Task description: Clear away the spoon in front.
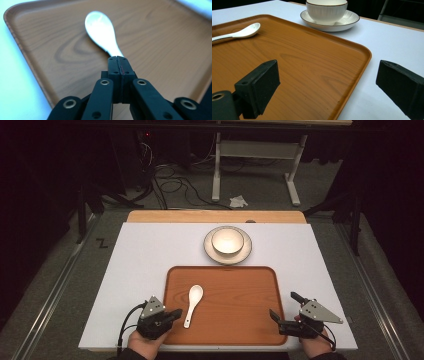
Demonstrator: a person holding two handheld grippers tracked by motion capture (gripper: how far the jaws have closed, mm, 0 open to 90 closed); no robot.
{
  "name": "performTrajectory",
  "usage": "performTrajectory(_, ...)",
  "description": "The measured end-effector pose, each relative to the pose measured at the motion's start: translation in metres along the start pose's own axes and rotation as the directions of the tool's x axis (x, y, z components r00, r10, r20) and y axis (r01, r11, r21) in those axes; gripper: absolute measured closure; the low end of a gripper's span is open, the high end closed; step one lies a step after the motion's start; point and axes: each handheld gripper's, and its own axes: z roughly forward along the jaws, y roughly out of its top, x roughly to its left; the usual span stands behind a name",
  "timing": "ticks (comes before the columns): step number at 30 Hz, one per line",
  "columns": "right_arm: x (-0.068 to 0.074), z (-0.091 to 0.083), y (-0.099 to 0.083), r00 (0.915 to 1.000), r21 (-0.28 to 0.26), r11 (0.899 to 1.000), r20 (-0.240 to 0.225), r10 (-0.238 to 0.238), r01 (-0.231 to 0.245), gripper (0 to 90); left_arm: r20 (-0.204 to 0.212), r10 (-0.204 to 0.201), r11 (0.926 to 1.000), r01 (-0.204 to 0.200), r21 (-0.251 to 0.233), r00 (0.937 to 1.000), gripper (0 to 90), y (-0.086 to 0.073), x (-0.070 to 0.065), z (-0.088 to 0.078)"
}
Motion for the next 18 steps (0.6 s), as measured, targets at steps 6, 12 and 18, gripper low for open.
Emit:
performTrajectory(6, 0.000, 0.000, 0.000, 1.0000, -0.001, 1.000, -0.003, -0.002, 0.002, 5.7, -0.039, 0.078, 0.9916, -0.073, 0.107, 0.9962, 90.0, 0.001, -0.015, 0.011)
performTrajectory(12, 0.000, 0.000, 0.000, 1.0000, -0.003, 1.000, -0.004, -0.003, 0.003, 5.7, -0.008, 0.094, 0.9895, -0.093, 0.111, 0.9955, 90.0, 0.002, -0.021, 0.013)
performTrajectory(18, 0.000, 0.001, 0.000, 1.0000, -0.001, 1.000, -0.004, -0.007, 0.007, 5.7, 0.006, 0.103, 0.9886, -0.103, 0.110, 0.9947, 90.0, 0.002, -0.025, 0.015)
